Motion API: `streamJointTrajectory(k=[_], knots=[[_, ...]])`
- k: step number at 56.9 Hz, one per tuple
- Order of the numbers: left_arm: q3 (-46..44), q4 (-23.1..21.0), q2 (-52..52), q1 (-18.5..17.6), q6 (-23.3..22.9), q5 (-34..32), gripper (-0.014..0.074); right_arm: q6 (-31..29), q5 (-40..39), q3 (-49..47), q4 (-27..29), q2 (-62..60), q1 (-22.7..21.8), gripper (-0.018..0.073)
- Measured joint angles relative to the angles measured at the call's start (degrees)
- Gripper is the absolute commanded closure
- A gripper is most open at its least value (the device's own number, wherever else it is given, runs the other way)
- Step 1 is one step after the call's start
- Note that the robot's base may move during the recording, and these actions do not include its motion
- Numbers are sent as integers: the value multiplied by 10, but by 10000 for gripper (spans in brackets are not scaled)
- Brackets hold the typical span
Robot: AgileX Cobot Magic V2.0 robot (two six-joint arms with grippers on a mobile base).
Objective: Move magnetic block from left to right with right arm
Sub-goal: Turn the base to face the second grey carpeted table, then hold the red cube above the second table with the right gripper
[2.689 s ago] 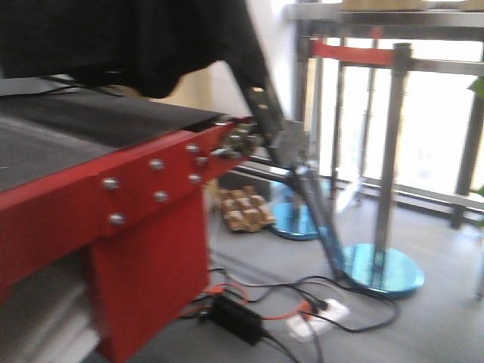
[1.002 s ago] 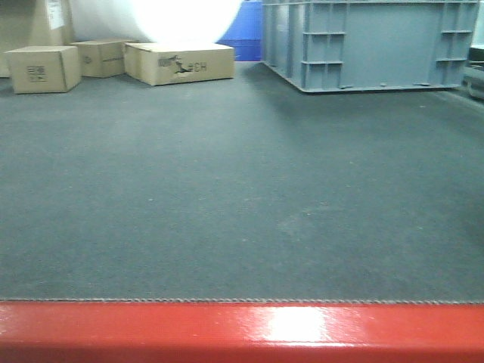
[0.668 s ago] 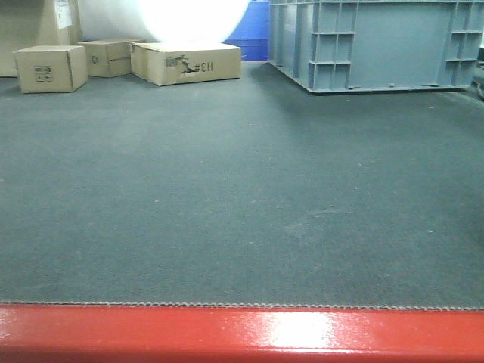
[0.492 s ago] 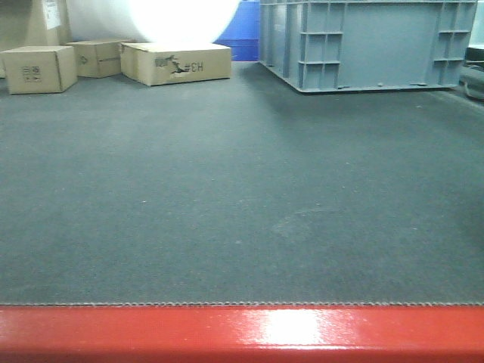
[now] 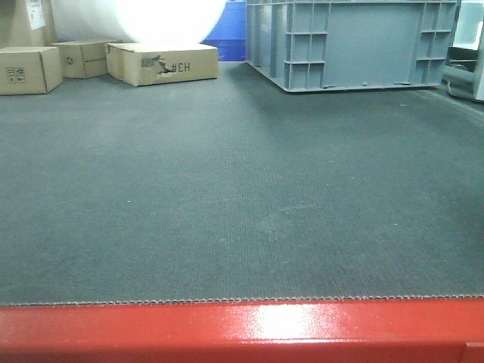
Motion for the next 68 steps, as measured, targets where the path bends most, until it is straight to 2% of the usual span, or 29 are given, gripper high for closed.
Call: streamJointTrajectory(k=[34,56,68], knots=[[0,0,0,0,0,0,722,0,-4,0,0,0,0,276],[0,0,0,0,0,0,722,1,-98,0,0,0,0,276],[0,0,0,0,0,0,722,16,-58,-31,0,68,0,276]])
